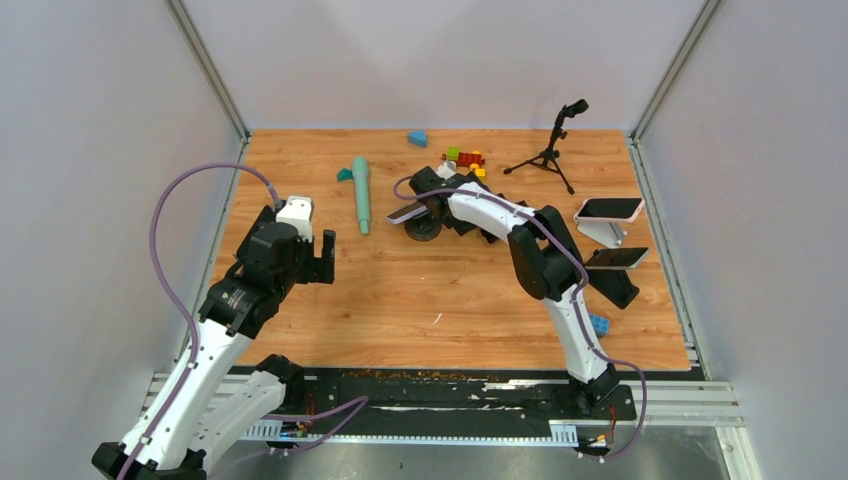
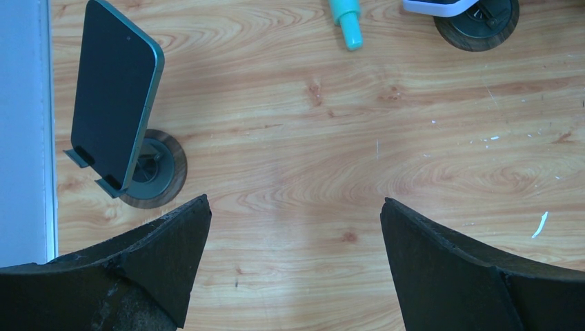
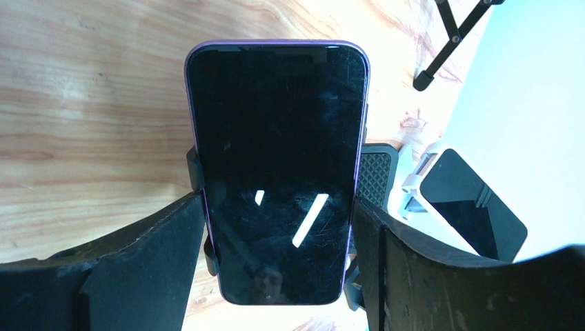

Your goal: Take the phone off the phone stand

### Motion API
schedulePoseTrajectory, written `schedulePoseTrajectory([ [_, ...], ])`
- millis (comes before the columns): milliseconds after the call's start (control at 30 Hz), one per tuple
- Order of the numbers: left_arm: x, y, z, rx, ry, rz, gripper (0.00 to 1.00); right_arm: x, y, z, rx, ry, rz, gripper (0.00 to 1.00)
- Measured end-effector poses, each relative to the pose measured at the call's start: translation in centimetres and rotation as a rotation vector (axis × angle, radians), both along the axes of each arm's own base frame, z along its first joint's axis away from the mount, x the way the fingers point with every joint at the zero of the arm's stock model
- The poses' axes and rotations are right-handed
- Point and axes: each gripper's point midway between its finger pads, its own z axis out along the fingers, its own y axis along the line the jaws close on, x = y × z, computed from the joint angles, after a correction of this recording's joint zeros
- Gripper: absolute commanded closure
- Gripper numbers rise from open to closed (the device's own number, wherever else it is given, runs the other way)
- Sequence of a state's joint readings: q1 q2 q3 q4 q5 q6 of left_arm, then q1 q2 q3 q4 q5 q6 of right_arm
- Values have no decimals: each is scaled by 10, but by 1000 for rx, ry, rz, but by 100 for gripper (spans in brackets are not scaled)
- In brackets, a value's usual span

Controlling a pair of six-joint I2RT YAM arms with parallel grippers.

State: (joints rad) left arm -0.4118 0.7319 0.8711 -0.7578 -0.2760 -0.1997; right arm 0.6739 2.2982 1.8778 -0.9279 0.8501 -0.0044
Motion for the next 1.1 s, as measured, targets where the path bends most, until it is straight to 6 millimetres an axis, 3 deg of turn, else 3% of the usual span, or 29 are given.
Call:
schedulePoseTrajectory([
  [267,0,0,0,0,0,0,0,-10,-7,2,-10,30,5,39],
  [500,0,0,0,0,0,0,0,-16,-10,17,-13,19,9,40],
  [833,0,0,0,0,0,0,0,-18,-6,26,-10,2,19,40],
  [1100,0,0,0,-1,-1,0,0,-25,-7,54,36,-40,22,41],
])
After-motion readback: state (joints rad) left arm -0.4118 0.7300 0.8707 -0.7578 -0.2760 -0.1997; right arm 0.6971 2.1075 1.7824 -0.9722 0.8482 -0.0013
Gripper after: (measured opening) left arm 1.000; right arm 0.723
